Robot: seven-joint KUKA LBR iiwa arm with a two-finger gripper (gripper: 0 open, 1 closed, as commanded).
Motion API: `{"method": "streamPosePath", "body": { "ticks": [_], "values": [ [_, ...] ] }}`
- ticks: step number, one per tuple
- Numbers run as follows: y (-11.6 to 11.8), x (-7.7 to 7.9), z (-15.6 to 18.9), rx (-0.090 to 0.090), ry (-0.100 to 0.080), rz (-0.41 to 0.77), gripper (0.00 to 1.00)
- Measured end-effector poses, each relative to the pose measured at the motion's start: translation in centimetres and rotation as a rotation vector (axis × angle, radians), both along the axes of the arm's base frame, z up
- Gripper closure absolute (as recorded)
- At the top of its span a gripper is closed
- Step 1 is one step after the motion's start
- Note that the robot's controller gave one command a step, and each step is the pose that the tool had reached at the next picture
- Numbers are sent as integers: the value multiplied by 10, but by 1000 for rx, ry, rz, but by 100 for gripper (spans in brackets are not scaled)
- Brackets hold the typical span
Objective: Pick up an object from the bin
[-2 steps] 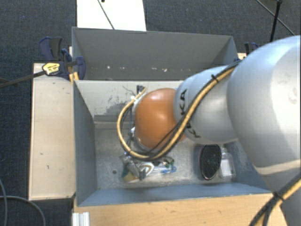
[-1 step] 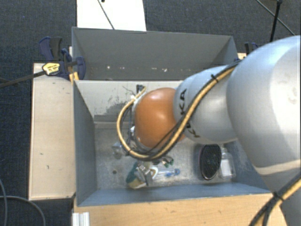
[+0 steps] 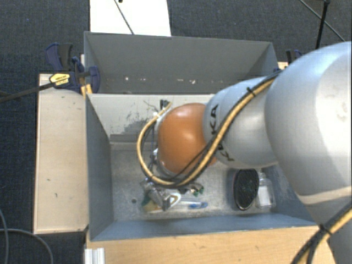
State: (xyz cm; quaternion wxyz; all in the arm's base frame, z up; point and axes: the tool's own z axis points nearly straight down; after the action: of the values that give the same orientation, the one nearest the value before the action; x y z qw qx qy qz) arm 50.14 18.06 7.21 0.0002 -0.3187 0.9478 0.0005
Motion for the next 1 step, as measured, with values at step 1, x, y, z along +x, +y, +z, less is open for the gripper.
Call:
{"method": "streamPosePath", "body": {
  "ticks": [1],
  "values": [
    [1,1,0,4,-7,-1,0]
  ]
}}
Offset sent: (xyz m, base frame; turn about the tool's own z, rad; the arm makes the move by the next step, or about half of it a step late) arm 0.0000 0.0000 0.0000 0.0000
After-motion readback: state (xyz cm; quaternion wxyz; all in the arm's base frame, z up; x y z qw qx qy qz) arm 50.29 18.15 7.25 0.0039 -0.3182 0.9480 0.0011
